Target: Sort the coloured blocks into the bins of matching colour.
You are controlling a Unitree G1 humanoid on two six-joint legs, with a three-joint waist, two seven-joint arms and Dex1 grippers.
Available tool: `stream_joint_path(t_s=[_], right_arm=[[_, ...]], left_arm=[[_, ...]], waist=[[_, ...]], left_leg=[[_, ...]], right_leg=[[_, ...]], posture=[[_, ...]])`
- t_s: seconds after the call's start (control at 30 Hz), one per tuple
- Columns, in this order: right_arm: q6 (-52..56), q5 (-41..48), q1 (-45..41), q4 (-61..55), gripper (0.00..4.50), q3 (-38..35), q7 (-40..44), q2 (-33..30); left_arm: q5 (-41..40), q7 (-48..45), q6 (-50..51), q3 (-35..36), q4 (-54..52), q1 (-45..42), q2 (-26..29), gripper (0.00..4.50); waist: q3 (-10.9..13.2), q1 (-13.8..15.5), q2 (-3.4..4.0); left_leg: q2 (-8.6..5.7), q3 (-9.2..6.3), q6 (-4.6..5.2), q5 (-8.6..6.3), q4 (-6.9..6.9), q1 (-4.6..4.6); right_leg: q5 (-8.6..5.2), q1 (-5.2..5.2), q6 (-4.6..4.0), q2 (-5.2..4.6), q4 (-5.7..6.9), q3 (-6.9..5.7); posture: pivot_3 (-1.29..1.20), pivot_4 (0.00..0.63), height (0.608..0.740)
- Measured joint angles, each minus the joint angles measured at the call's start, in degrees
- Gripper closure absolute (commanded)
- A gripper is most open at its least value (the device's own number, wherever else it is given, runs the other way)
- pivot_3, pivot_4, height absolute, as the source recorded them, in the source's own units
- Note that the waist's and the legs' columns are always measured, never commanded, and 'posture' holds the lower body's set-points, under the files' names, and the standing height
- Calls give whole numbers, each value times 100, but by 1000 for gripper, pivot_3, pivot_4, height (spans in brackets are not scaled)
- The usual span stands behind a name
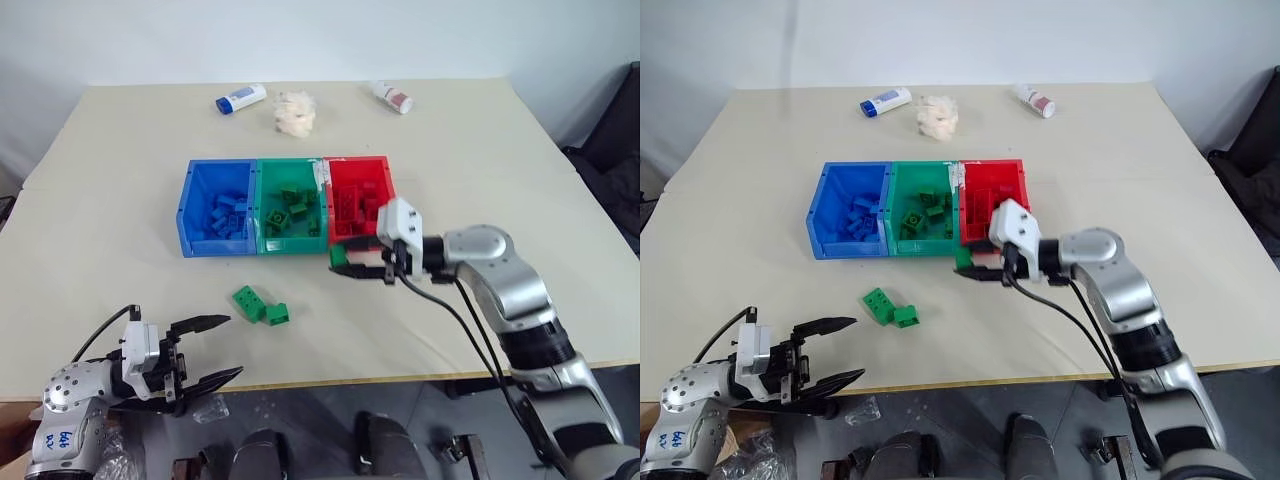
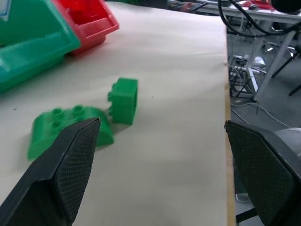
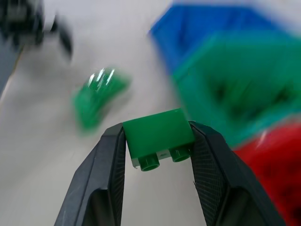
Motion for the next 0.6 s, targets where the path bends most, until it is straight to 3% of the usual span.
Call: stream_joint_path(t_s=[0.17, 0.2, 0.3, 0.4, 0.6], right_arm=[[-888, -519, -1207, 2014, 2922, 195, -311, 953], [-1121, -648, -1428, 2432, 2183, 209, -420, 1108], [-1713, -1019, -2090, 3791, 1186, 202, -905, 1502], [-2200, -1196, -2304, 4405, 129, 199, -960, 1628], [-2380, -1230, -2223, 4378, 7, 144, -532, 1451]], left_arm=[[25, -8, -57, -8, 196, -233, 3, 0], [28, -12, -71, 7, 202, -266, 6, 0], [34, -10, -103, 7, 274, -380, 20, 0], [41, -1, -131, 8, 357, -445, 33, 0], [45, 22, -169, 8, 411, -532, 47, 0]], waist=[[0, -48, 1], [0, -52, 1], [1, -104, 1], [1, -142, 2], [2, -169, 3]], left_leg=[[1, 4, -2, 3, 0, 0], [1, 4, -3, 3, -1, -1], [0, 6, -2, 3, -2, -6], [0, 7, -3, 2, -8, -6], [1, 7, -4, 3, -7, -5]], right_leg=[[0, -5, 0, 2, 9, 1], [0, -5, -1, 3, 9, 1], [0, -6, 0, 3, 5, 1], [0, -6, 0, 3, 0, 0], [0, -6, 1, 3, 2, 2]], posture=[[0, 150, 740], [0, 150, 740], [0, 150, 740], [0, 150, 740], [0, 150, 740]])
